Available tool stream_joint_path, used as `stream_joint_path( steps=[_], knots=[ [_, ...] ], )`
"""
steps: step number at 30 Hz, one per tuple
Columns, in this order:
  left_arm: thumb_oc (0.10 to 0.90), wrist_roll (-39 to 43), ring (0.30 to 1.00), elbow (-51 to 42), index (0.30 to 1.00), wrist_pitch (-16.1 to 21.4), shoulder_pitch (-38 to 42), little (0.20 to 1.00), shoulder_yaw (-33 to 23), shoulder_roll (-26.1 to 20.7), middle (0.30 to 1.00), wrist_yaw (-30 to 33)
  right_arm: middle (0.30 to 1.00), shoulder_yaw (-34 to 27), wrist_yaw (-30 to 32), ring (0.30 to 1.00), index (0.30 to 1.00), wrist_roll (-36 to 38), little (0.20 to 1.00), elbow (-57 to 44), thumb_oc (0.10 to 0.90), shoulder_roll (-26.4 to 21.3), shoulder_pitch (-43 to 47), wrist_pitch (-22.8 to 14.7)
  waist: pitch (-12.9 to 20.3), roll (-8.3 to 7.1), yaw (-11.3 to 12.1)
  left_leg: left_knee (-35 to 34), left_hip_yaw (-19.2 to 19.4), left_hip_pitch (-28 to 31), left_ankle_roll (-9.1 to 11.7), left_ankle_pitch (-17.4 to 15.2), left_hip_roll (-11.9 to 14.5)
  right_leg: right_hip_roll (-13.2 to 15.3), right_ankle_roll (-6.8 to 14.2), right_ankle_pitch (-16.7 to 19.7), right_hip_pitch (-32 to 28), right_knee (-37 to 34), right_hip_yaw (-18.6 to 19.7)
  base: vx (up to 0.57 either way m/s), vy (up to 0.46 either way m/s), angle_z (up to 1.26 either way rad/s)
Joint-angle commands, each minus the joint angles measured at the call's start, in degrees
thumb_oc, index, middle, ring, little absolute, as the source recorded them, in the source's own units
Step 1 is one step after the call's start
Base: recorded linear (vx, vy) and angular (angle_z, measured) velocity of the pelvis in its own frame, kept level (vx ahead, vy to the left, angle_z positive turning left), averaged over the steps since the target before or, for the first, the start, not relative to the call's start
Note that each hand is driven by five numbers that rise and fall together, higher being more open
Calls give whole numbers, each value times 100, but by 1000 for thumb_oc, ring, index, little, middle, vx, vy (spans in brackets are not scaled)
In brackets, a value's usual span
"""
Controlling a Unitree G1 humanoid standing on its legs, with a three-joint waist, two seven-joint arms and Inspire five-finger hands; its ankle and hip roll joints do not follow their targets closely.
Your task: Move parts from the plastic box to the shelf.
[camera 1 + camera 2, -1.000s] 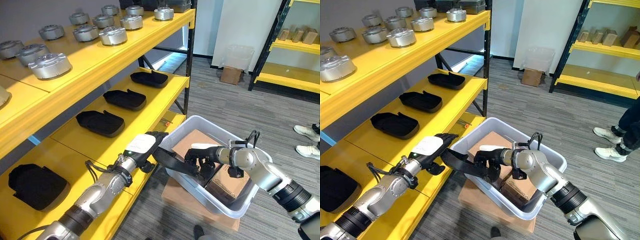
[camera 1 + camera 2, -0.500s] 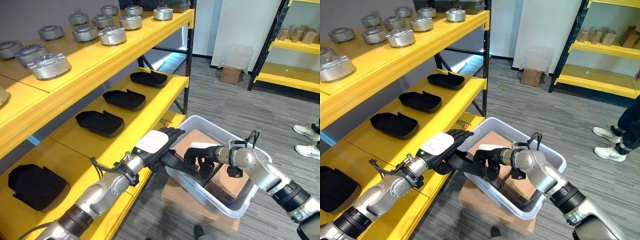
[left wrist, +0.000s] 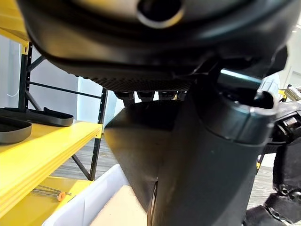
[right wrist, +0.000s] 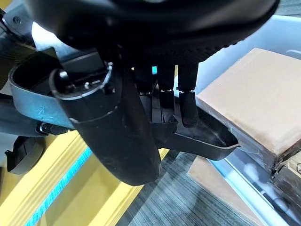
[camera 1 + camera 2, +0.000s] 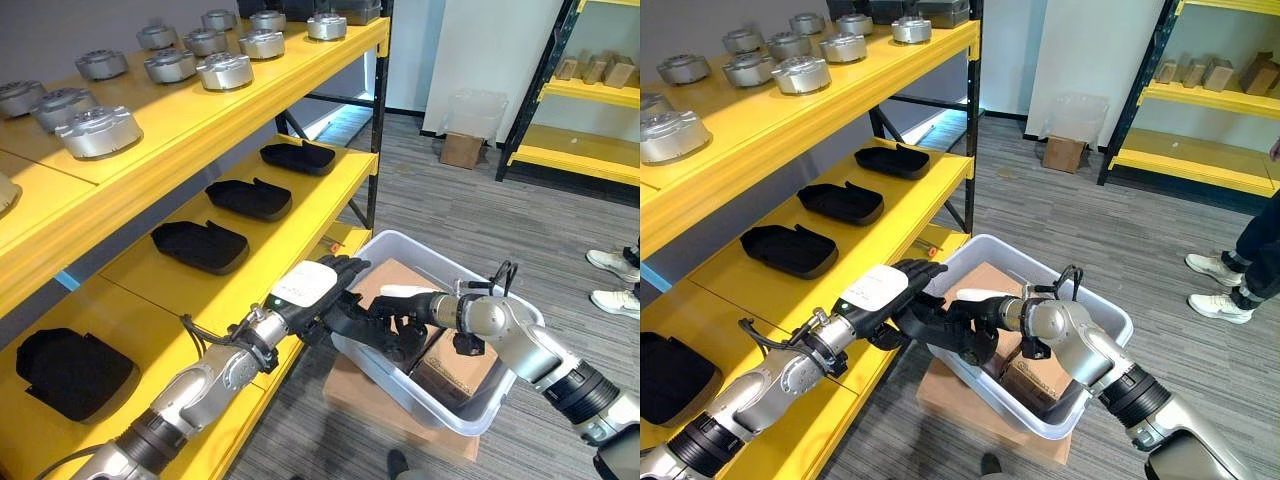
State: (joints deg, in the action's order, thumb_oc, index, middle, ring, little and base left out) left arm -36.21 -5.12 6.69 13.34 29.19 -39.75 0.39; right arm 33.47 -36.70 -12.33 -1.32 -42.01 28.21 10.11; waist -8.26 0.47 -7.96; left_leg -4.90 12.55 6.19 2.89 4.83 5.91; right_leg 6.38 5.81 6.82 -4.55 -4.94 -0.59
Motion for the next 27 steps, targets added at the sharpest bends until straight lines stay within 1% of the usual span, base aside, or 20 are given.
stream_joint_path(
  steps=[1,7,9,10,11,12,19,27],
  knots=[
    [900,167,1000,-140,1000,254,877,1000,43,-208,1000,177,300,-182,396,300,300,176,300,-106,400,222,970,-407,345,-66,23,34,-47,328,-247,-990,-94,32,241,-492,45,169,96,0,0,0],
    [900,206,1000,-103,1000,158,921,1000,130,-148,1000,184,300,-158,381,300,300,165,300,-92,400,258,999,-413,349,-63,2,31,-30,329,-245,-995,-93,23,241,-494,51,166,108,0,0,0],
    [900,281,1000,-64,1000,208,903,1000,143,-124,1000,154,300,-155,369,300,300,176,300,-95,400,252,1034,-395,348,-65,-1,32,-18,332,-246,-995,-91,22,239,-492,51,164,109,0,0,0],
    [641,302,638,-68,638,209,901,638,145,-115,638,135,300,-151,373,300,300,174,300,-106,400,253,1034,-390,346,-63,-4,33,-16,333,-246,-995,-89,24,241,-492,53,167,111,0,0,0],
    [420,314,327,-70,327,213,902,327,146,-114,327,134,300,-149,377,300,300,177,300,-108,400,254,1033,-386,345,-63,-4,33,-15,334,-246,-995,-88,24,241,-493,53,169,112,0,0,0],
    [400,296,300,-85,300,195,907,300,159,-97,300,102,300,-158,381,300,300,182,300,-102,400,257,1029,-391,343,-62,-6,34,-20,335,-245,-992,-90,21,240,-492,52,172,114,0,0,0],
    [400,269,300,-71,300,214,925,300,177,-82,300,72,300,-154,341,300,300,205,300,-107,400,277,1056,-321,345,-58,-13,38,-4,336,-244,-994,-91,22,244,-497,58,180,116,0,0,0],
    [400,236,300,-50,300,220,940,300,204,-93,300,71,300,-156,348,300,300,213,300,-134,400,266,1024,-370,341,-49,-31,48,10,335,-248,-1000,-89,22,241,-507,63,194,128,0,0,0]
  ],
)
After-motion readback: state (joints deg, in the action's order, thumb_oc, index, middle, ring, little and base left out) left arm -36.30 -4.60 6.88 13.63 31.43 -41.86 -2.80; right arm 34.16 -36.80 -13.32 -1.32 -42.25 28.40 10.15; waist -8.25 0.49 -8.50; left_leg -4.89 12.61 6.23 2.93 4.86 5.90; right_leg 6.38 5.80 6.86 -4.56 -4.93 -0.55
